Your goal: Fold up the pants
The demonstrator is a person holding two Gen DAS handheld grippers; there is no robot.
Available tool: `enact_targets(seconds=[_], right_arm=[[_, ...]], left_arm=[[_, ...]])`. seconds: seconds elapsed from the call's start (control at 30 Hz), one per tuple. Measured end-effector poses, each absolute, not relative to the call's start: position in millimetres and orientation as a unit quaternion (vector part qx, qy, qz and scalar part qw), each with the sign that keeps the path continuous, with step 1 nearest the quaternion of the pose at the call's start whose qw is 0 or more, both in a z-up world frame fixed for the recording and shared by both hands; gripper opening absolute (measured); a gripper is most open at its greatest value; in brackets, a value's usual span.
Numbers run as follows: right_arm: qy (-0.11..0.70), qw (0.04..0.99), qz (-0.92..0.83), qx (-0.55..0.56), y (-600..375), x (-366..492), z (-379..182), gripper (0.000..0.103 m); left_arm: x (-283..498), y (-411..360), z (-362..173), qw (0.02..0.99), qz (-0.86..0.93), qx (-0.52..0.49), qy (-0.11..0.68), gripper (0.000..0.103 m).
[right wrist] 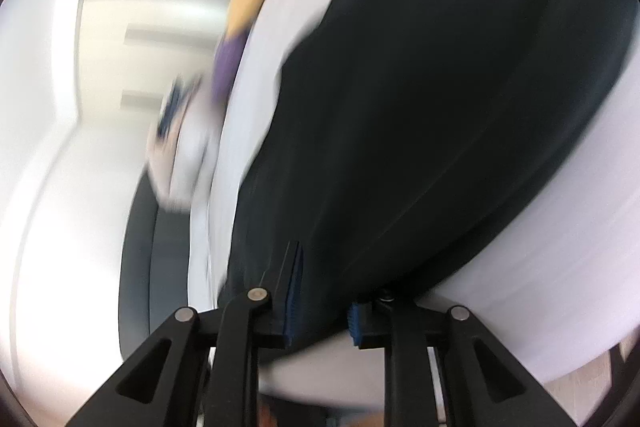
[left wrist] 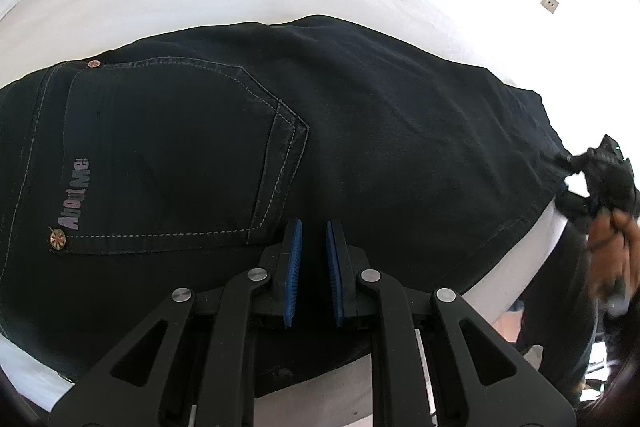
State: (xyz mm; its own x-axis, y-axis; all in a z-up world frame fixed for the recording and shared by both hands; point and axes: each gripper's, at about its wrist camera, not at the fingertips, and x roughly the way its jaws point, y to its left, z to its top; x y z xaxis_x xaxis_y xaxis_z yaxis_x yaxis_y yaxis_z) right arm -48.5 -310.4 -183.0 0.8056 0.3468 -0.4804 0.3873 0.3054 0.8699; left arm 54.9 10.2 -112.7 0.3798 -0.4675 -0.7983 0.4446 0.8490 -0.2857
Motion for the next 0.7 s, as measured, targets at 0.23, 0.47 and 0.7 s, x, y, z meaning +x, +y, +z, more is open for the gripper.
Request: enact_targets(seconds=[0.23, 0.47, 0.7], right_arm=[[0.214, 0.728, -0.133, 0.637, -404.8, -115.6, -190.6, 0.001], [0.179, 0.726, -0.179, 0.64, -436.5, -148.3, -178.6, 0.006], [0.155, 0.779, -0.261, 0.548, -428.6, -161.6, -105.2, 0.041]], left_arm=[[46.2, 10.6, -121.7, 0.83, -0.276, -0.009, 0.484, 0.012], [45.3, 13.4, -120.5, 0.83, -0.275, -0.012, 0.484, 0.012], [44.1, 17.5, -122.7, 0.832, -0.276, -0.016, 0.481, 0.012]])
